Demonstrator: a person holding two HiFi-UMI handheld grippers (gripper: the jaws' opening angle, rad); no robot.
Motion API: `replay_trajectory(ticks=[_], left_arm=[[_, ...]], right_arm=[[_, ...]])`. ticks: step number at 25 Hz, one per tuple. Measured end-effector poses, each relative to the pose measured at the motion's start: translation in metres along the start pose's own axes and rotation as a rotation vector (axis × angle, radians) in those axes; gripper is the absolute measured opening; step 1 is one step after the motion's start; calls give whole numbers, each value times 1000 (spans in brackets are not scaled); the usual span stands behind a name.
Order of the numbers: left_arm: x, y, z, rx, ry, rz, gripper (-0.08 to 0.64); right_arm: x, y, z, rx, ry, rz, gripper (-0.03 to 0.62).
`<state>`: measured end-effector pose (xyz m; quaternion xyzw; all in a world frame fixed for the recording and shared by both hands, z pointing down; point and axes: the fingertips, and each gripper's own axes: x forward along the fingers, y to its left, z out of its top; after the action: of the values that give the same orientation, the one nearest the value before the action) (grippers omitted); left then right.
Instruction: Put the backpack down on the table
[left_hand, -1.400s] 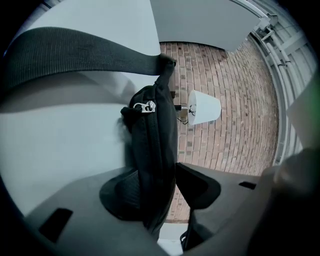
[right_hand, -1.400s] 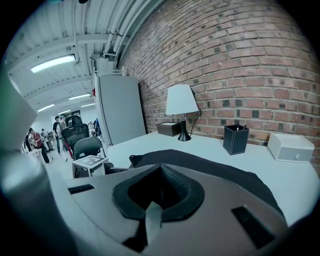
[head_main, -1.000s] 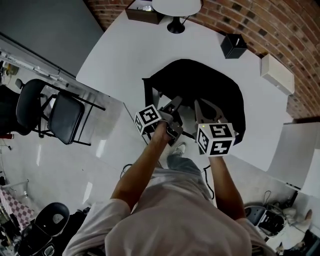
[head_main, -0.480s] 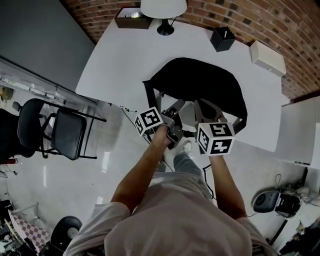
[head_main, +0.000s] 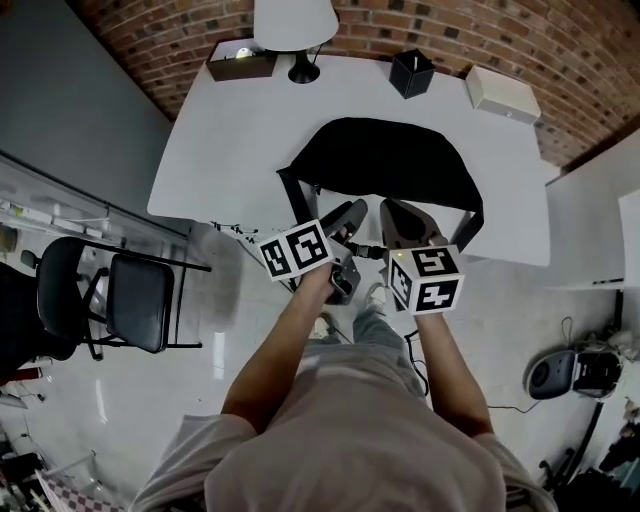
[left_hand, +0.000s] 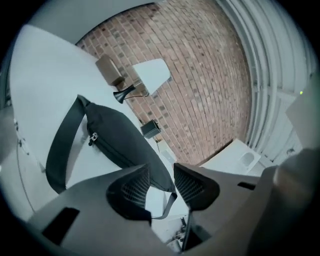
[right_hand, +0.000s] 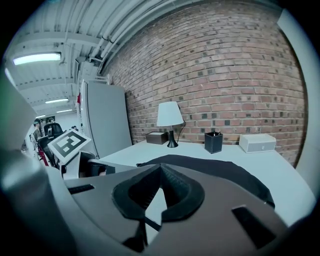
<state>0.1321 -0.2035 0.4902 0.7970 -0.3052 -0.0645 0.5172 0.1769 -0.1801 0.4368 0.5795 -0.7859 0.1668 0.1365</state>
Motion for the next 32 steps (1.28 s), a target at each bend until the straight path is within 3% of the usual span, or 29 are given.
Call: replay_trajectory(ticks=[8, 12, 14, 16, 23, 32], left_arm=[[-18, -41, 1, 389, 48, 44, 146], [-23, -57, -5, 507, 54, 33, 123], [-24, -65, -9, 551, 55, 18, 43], [-25, -73, -12, 591, 58, 0, 17], [-30, -85, -11, 748, 49, 31, 14], [-37, -87, -8, 785, 33, 38, 11]], right_arm=[[-24, 16, 5, -2, -37, -36, 2], [-33, 17, 7, -7, -49, -55, 2], [-37, 16, 8, -10, -55, -63, 2], [-40, 17, 9, -13, -62, -71, 2], [-45, 21, 13, -18, -87, -78, 2], [-48, 24, 12, -33, -89, -87, 2]])
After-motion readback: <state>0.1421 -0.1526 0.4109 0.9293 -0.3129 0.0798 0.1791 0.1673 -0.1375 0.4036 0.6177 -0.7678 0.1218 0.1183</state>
